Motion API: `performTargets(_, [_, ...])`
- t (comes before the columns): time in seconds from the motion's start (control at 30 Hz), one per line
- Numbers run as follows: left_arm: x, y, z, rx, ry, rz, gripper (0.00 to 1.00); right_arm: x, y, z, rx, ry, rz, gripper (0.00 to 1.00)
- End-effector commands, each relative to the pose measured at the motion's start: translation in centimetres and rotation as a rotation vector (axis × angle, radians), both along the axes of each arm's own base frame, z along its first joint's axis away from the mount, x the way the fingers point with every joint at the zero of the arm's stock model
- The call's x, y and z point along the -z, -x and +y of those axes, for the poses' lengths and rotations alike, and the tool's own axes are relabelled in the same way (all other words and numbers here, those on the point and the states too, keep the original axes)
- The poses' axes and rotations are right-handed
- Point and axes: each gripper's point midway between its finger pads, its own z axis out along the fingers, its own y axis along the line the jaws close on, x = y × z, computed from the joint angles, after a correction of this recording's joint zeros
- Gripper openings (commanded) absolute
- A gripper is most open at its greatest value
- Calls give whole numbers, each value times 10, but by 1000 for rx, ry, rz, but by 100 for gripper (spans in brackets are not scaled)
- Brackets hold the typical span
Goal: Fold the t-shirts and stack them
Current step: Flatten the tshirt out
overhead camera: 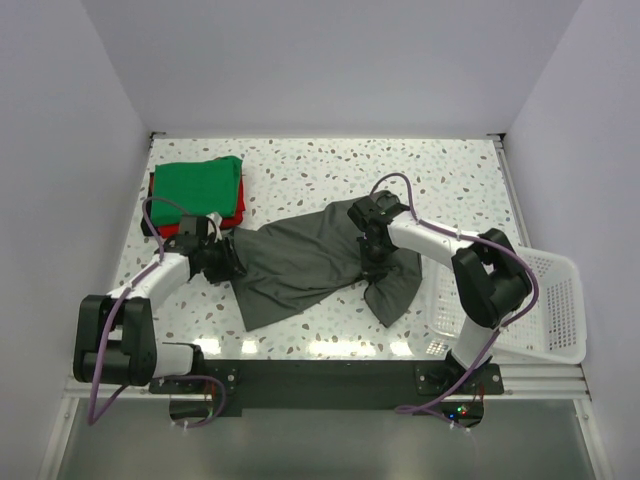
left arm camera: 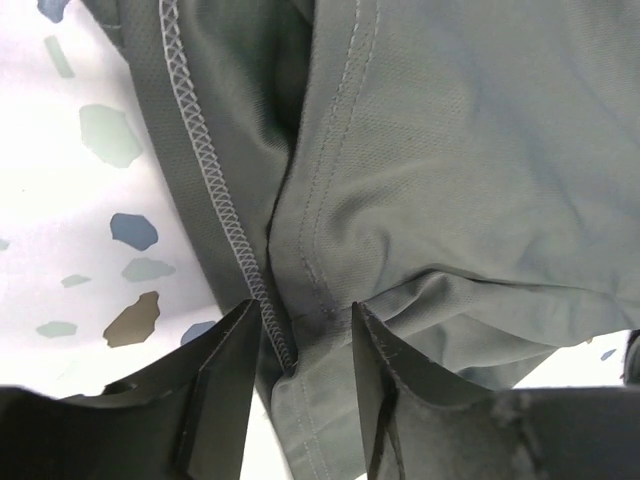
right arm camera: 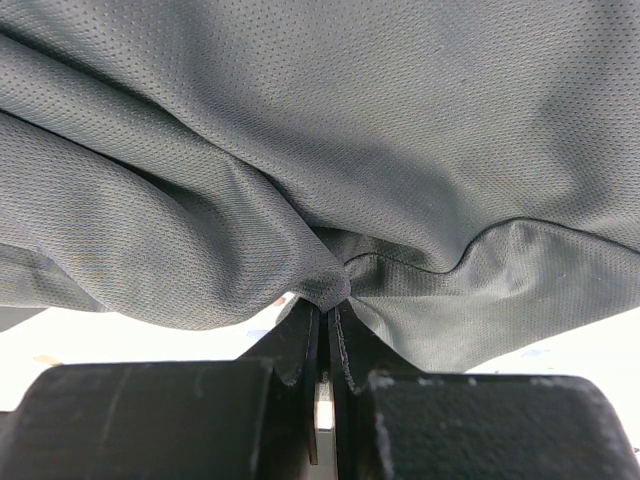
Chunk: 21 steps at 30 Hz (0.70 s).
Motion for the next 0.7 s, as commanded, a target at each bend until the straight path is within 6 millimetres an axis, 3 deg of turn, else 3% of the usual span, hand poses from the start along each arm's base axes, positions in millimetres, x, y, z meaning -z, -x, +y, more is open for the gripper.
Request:
performTargets(0.0, [-6, -11, -7, 1, 39, -51, 45, -4, -8, 10, -9, -43, -25, 0])
performTargets(0.43, [6, -7, -11, 14, 62, -13, 39, -3, -7, 11, -4, -51, -25, 0])
performTargets(0.6, [3, -14, -16, 21, 87, -46, 25, -4, -7, 12, -4, -57, -26, 0])
performTargets(0.67, [1, -16, -20, 33, 110, -53, 12, -6, -8, 12, -5, -64, -30, 1])
